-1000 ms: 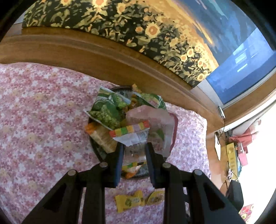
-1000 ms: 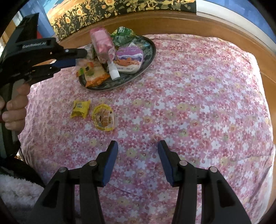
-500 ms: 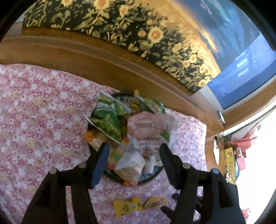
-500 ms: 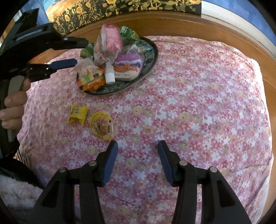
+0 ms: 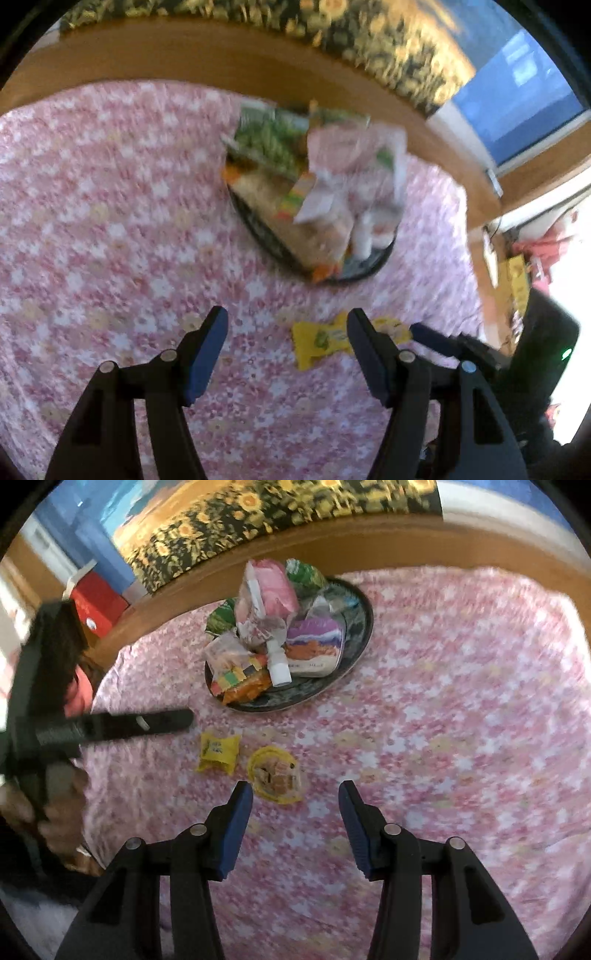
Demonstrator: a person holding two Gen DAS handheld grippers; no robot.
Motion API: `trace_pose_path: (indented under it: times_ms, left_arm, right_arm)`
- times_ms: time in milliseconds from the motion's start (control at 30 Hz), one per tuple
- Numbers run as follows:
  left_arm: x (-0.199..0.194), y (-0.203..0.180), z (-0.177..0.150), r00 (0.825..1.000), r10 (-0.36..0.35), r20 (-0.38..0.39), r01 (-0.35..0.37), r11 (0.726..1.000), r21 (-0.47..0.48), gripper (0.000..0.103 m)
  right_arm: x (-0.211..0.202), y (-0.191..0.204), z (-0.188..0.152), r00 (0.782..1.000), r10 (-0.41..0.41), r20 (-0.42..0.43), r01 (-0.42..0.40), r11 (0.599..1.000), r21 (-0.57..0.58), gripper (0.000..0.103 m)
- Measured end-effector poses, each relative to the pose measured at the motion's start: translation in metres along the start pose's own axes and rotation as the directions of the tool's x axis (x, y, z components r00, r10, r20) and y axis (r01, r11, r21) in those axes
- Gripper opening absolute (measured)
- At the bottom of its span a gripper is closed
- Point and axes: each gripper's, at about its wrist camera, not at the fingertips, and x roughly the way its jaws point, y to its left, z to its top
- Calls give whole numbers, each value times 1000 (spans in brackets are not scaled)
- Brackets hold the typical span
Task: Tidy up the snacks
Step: 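Grasp the yellow candy packet with the left tool while the right tool grasps the yellow round snack cup, then carry both yellow snacks onto the plate and open both tools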
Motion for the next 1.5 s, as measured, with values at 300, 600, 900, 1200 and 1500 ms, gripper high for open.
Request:
trace_pose_path:
  times_ms: [300, 600, 900, 1200, 1500]
  left_arm:
    - [20, -34, -10, 998, 67, -17, -65, 991, 121, 70]
    - [24, -37, -12, 999, 25, -32, -21, 994, 108, 55]
    - [14, -50, -45, 1000, 12, 4, -12, 975, 223, 23]
    - [-33, 6, -60, 991, -2, 131, -8, 997, 79, 22]
    - [-77, -16, 11, 951, -39, 306, 2, 992, 123, 23]
  right_arm:
    - [4, 1, -1, 995, 84, 46, -86, 995, 42, 18]
    - [-33, -27, -37, 999, 30, 46, -36, 989, 144, 18]
    - [-36, -26, -48, 1000, 7, 20, -9, 990, 140, 18]
    - [-45, -25, -46, 991, -22, 129, 1, 987, 160, 18]
    - [-41, -26, 32, 967, -69, 244, 44, 993, 106, 18]
